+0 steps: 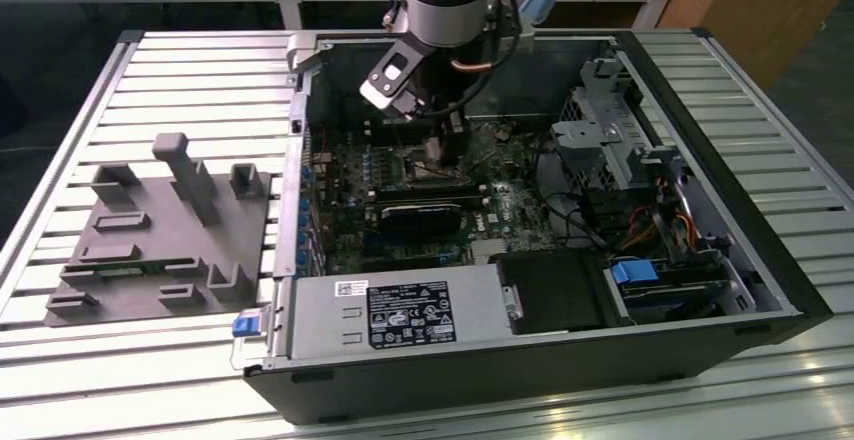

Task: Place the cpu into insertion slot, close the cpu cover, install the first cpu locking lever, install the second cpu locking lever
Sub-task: 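Place the cpu into insertion slot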

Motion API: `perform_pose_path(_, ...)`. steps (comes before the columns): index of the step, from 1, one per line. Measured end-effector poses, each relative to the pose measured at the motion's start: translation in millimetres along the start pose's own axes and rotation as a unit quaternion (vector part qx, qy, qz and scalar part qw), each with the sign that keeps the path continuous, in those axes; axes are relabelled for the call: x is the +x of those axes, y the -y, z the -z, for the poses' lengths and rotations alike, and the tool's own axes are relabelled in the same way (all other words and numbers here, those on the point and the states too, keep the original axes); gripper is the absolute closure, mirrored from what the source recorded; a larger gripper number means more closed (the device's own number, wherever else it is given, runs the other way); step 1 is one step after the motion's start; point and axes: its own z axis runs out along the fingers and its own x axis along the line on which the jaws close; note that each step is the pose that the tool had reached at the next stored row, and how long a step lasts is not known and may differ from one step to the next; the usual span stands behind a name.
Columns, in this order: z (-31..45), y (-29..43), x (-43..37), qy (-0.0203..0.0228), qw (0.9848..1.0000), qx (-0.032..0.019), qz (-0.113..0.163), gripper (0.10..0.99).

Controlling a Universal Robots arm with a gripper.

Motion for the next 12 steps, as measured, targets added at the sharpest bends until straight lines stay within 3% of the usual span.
perform_pose_path(12,-9.8,3.3,4.5,0.0008,1.0,-0.0001,-0.007,0.553)
